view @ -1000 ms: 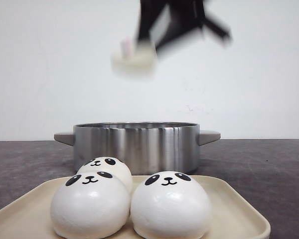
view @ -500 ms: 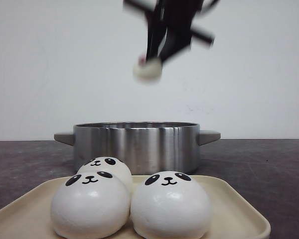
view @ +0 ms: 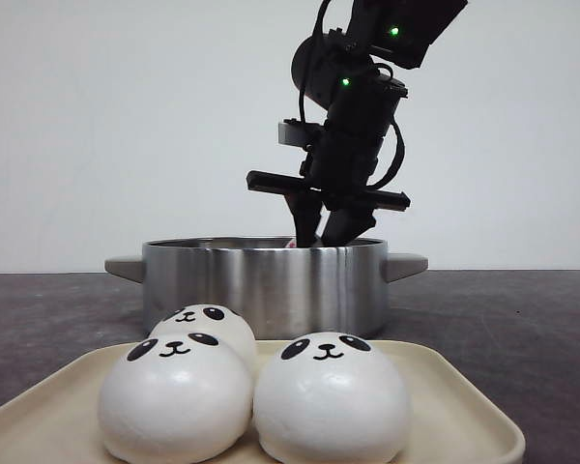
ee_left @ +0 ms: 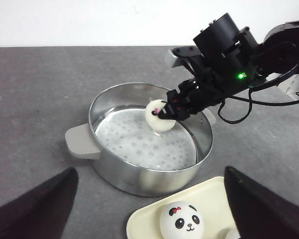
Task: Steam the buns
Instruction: 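Lift the bun, lower it into the steel pot, open the right gripper, then grasp the farther panda bun nearest the left gripper with the left gripper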
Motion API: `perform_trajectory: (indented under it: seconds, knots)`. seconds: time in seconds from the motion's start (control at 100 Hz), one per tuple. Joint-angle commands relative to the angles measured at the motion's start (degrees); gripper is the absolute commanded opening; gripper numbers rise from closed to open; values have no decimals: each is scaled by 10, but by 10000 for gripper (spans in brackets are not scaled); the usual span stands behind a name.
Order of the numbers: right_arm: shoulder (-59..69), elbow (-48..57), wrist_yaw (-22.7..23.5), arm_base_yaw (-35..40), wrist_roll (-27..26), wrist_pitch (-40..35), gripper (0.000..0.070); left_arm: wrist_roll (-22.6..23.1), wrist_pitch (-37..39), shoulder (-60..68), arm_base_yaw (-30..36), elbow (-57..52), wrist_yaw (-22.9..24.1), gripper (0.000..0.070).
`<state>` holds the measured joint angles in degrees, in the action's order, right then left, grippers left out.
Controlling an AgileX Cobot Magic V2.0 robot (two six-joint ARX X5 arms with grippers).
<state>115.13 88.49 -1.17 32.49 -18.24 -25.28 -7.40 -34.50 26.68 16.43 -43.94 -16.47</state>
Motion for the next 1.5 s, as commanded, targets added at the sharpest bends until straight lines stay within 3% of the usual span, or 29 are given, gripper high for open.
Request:
perform_trajectory:
  seconds: [0.0,0.13,0.35,0.41,0.5,0.81,0.99,1.23,1.49]
  knots:
    - [8,10,-4,3,2,4,366,4,6,3,3,-7,1,546]
    - [8,10,-4,-1,2,-5,416,3,6,3,3,-7,1,546]
    - [-10,20,-2,-3,2,-14,403,3,5,3,3,-7,1,544]
    - [-32,27,-2,-3,3,-27,299,3,-1,4,3,-7,1,544]
    - [-84,31,-2,1,13,-46,0,2,-9,16,3,-7,-3,544]
    - [-341,31,-7,71,37,-96,5,-62,-1,170,71,-8,-3,546]
    - [-455,31,-75,123,37,-109,5,-95,9,300,143,-8,9,545]
    - [-519,31,-140,140,37,-141,5,-137,68,444,185,-8,25,546]
    - [-522,31,-158,140,34,-199,5,-152,135,527,217,-16,37,546]
